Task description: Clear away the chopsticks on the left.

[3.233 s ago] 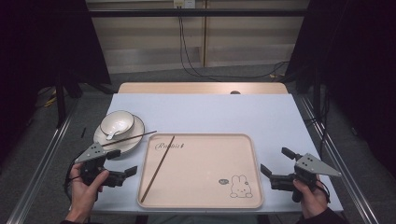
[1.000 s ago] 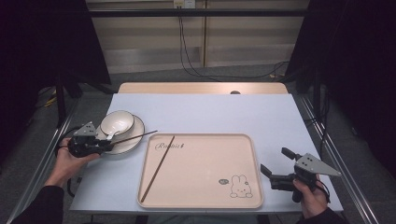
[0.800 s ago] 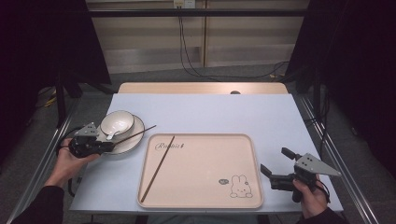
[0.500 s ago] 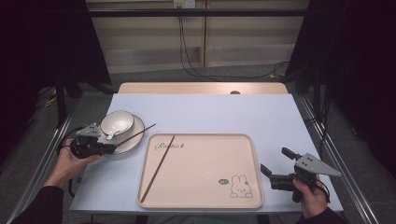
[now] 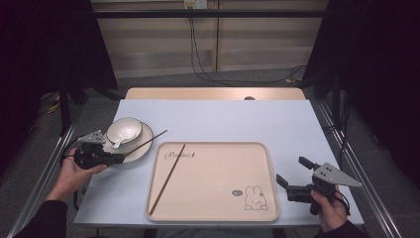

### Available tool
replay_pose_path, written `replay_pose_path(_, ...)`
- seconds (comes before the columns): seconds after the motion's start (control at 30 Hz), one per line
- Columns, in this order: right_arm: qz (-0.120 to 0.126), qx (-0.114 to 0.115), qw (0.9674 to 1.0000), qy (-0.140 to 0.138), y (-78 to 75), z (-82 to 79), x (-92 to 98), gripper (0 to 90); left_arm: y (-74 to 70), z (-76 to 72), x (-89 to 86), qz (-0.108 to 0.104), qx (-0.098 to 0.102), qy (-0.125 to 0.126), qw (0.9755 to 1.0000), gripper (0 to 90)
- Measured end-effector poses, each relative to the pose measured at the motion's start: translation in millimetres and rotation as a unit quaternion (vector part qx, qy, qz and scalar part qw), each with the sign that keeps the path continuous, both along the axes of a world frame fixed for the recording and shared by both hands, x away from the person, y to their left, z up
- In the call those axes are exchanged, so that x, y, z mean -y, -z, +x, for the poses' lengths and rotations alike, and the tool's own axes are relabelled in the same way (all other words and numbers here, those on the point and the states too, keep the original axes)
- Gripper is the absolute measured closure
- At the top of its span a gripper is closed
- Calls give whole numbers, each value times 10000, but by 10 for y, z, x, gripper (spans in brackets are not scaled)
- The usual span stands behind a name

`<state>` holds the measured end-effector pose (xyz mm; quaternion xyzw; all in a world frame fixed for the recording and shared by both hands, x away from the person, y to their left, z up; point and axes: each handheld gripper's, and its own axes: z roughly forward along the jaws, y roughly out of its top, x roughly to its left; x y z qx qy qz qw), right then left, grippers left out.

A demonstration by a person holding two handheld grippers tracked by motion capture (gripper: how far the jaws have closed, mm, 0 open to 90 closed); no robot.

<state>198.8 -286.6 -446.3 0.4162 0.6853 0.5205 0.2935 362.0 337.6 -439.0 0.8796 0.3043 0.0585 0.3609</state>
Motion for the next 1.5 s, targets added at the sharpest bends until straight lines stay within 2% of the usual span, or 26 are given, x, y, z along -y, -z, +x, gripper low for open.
replay_pose_path(0.13,8,-8,10000,-10,0,-1,-3,9,-23,-30,19,-160,-34,-32,9999,846)
replay_pose_path(0.17,7,-2,10000,-7,-1,-1,-2,9,-36,-36,23,-129,-29,-30,9999,846)
replay_pose_path(0.2,7,-3,10000,-7,-1,-1,-2,9,-37,-52,38,-222,-78,-49,9997,846)
replay_pose_path(0.3,10,-5,10000,-9,-1,-3,-3,9,-63,-82,56,-247,-33,-74,9997,846)
replay_pose_path(0.33,5,-2,10000,-6,-1,-3,-3,9,-64,-88,58,-300,-88,-73,9995,846)
replay_pose_path(0.47,11,-6,10000,-17,-2,-5,-3,9,-76,-124,67,-388,-103,-234,9989,847)
replay_pose_path(0.5,9,-7,10000,-16,-2,-5,-2,9,-80,-142,74,-514,-124,-277,9982,847)
replay_pose_path(0.57,11,-5,10000,-15,-2,-5,-3,9,-106,-167,85,-518,-207,-366,9978,847)
replay_pose_path(0.67,10,-7,10000,-13,-2,-5,-4,9,-145,-212,107,-545,-165,-448,9974,847)
replay_pose_path(0.8,17,-1,10000,-15,-2,-4,-3,9,-206,-274,145,-663,-176,-333,9971,847)
replay_pose_path(0.83,19,-2,10000,-18,-2,-4,-3,9,-218,-284,151,-632,-151,-311,9974,847)
replay_pose_path(0.93,2,1,10000,-21,-3,-6,-1,9,-246,-314,178,-704,-202,-331,9968,846)
replay_pose_path(1.07,4,-2,10000,-28,-4,-8,-2,9,-246,-384,233,-725,-178,-349,9966,846)
replay_pose_path(1.27,6,3,10000,-20,-4,-6,-4,10,-232,-502,324,-851,-244,-267,9957,846)
replay_pose_path(1.37,4,6,10000,-23,-4,-7,-1,9,-224,-558,382,-820,-293,-273,9958,846)
replay_pose_path(1.47,12,-3,10000,-16,-3,-6,-5,9,-246,-617,451,-812,-205,-310,9960,845)
replay_pose_path(1.5,13,-7,10000,-20,-3,-6,-5,9,-263,-635,481,-896,-205,-315,9953,846)
